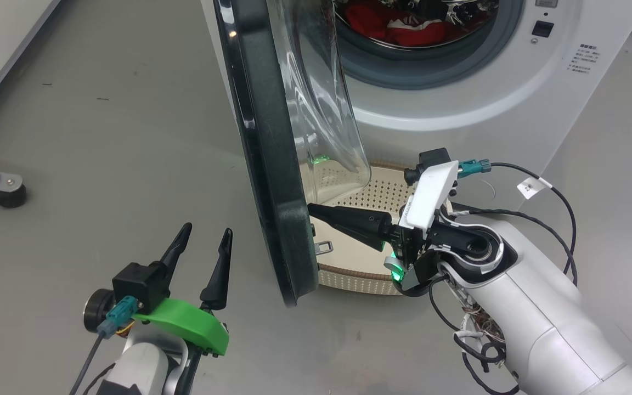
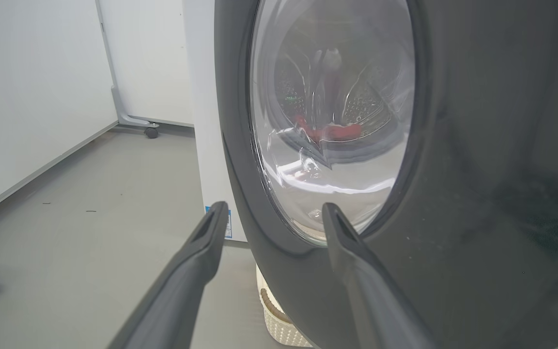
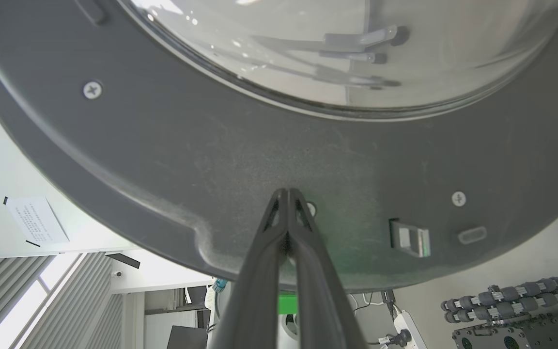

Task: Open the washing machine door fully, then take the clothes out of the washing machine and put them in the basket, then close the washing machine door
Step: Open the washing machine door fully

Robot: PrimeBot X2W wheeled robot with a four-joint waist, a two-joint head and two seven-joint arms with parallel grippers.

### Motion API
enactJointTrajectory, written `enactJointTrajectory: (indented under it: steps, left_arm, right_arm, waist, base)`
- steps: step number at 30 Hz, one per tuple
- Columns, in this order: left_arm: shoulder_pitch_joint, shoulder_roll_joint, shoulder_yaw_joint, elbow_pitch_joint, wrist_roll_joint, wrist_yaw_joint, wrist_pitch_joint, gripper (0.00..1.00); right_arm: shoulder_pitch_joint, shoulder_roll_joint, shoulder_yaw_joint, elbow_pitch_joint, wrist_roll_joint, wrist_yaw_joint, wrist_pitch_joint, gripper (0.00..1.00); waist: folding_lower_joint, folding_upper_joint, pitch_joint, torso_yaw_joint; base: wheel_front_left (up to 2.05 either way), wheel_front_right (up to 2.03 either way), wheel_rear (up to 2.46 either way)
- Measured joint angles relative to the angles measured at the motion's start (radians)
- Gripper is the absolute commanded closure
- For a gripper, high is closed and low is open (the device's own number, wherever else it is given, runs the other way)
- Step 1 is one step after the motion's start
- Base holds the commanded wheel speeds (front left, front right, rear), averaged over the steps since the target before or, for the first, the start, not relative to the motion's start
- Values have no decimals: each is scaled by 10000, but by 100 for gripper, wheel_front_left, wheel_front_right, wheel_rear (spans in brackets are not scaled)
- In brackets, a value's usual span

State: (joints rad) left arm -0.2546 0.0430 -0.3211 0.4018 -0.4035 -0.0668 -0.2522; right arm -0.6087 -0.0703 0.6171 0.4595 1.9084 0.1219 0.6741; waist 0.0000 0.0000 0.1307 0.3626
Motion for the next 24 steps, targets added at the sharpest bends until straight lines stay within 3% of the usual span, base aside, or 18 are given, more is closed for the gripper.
enactJointTrajectory:
  steps: [16,17,18,19,20,24]
  left_arm:
    - [142,-6,109,-77,-90,94,0,0]
    - [146,-6,119,-79,-90,102,0,0]
    - [150,-6,127,-79,-90,102,0,0]
    - [154,-6,123,-79,-90,102,0,0]
    - [157,-6,123,-79,-90,104,0,0]
    - [189,-6,123,-98,-90,104,0,0]
  right_arm:
    - [648,58,-491,-117,629,0,-1275,100]
    - [728,65,-581,-117,679,0,-1406,90]
    - [811,67,-690,-119,748,0,-1544,58]
    - [885,67,-784,-117,734,0,-1689,10]
    - [942,59,-848,-113,696,0,-1774,0]
    - [1126,69,-976,-105,451,0,-2080,0]
  waist:
    - [0,0,-130,-75]
    - [0,0,-148,-93]
    - [0,0,-165,-112]
    - [0,0,-177,-129]
    - [0,0,-185,-143]
    - [0,0,-202,-174]
  base:
    - [0,0,0]
    - [0,0,0]
    - [0,0,0]
    - [0,0,0]
    - [0,0,0]
    - [0,0,0]
